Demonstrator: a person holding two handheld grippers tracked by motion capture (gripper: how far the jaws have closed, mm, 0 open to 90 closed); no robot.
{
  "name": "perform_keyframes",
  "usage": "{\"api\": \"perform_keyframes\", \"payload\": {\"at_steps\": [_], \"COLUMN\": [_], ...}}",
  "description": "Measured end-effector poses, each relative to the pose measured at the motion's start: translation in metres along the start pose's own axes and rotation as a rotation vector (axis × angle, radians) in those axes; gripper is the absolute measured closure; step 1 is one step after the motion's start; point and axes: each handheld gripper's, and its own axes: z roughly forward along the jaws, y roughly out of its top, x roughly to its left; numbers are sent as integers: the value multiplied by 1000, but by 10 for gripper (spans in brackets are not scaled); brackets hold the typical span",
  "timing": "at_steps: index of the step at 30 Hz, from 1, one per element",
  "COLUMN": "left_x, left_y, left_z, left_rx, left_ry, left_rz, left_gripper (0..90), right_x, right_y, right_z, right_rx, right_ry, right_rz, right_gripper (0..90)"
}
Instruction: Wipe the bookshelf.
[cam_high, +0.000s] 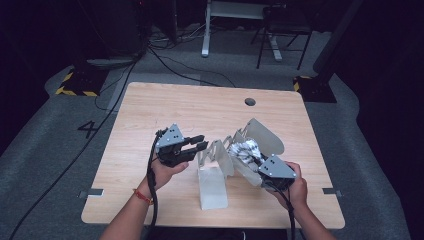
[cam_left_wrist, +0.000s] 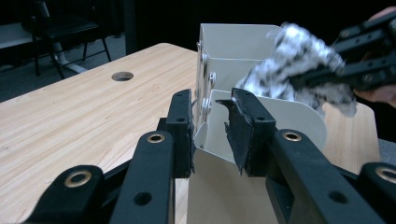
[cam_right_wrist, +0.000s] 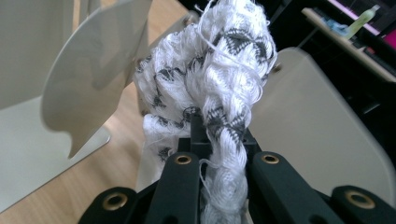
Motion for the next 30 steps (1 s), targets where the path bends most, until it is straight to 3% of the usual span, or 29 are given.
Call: {"api": "perform_keyframes", "payload": {"at_steps": [5,9,12,15,17,25,30], "left_x": [0,0,0,0,0,-1,-2], "left_y": [0,0,0,-1,-1,-1,-1], "left_z": [0,0,0,0,0,0,1], "left_rx": [1,-1,-2,-3,-4,-10,-9], "left_ry": [1,1,0,2,3,12,18], "left_rz": [1,-3,-3,2,-1,-5,0], "left_gripper": [706,705,706,706,706,705,705], "right_x": [16,35,46,53,54,32,22], "right_y": [-10,-25,-32,-33,-30,2,19], "right_z": [15,40,53,57,56,30,11], "right_rx": [71,152,168,170,155,-40,-139], "right_ry": [63,132,192,223,221,224,189], "right_rz": [-35,-70,-75,-94,-103,-28,-15], "right_gripper": [847,847,848,847,847,846,846]}}
